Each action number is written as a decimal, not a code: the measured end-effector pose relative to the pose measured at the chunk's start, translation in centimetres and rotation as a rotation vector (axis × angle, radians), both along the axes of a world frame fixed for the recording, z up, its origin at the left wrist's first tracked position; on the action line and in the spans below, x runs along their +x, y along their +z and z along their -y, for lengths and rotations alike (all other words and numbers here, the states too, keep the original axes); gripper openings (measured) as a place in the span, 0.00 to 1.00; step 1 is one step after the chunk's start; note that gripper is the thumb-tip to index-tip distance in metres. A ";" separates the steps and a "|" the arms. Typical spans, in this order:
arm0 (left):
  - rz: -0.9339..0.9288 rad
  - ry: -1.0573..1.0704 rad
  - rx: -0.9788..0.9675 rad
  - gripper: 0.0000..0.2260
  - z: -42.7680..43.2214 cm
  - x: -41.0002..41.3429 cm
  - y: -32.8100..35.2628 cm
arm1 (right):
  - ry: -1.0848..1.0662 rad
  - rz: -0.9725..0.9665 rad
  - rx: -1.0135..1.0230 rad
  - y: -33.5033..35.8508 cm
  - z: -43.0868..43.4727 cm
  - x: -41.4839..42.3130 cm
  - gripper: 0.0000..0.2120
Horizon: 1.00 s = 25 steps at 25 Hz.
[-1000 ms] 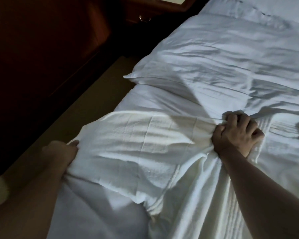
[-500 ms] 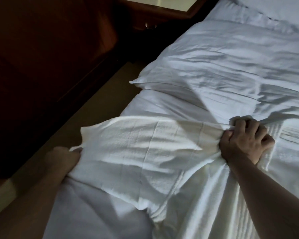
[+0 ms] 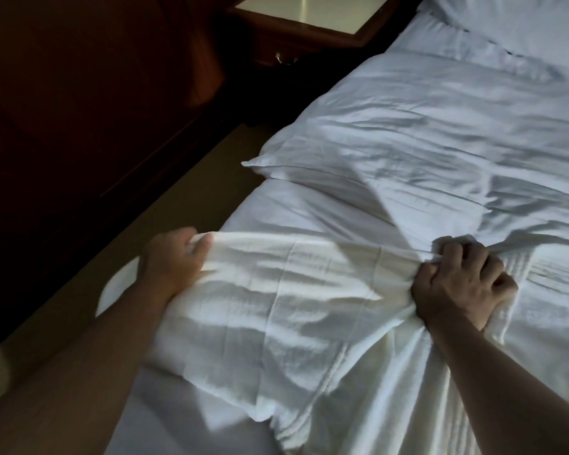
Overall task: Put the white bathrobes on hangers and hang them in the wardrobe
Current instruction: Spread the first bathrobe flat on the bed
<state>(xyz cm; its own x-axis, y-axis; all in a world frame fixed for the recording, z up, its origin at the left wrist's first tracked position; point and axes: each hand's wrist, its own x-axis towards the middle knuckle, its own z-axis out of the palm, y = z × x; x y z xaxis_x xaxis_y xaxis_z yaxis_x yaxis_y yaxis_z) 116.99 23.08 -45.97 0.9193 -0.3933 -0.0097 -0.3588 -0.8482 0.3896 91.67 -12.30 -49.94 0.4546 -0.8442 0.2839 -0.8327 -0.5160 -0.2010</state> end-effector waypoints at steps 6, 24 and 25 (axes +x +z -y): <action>0.081 0.053 0.569 0.11 -1.6 4.2 -1.6 | 0.015 -0.010 0.010 0.0 0.2 0.1 0.16; 0.192 0.121 0.123 0.29 -2.1 -20.6 -2.6 | 0.007 -0.134 0.093 1.4 0.3 0.4 0.18; 0.206 0.126 0.137 0.29 -2.3 -20.6 -2.9 | 0.012 -0.123 0.146 2.1 0.0 0.2 0.19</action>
<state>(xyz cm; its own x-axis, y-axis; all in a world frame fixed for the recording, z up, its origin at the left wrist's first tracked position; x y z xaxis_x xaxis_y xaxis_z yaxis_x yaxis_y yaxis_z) 96.37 25.39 -48.91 0.9492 -0.2832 0.1372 -0.3065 -0.9309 0.1985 91.83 -12.27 -47.83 0.4888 -0.8665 0.1010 -0.8494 -0.4991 -0.1717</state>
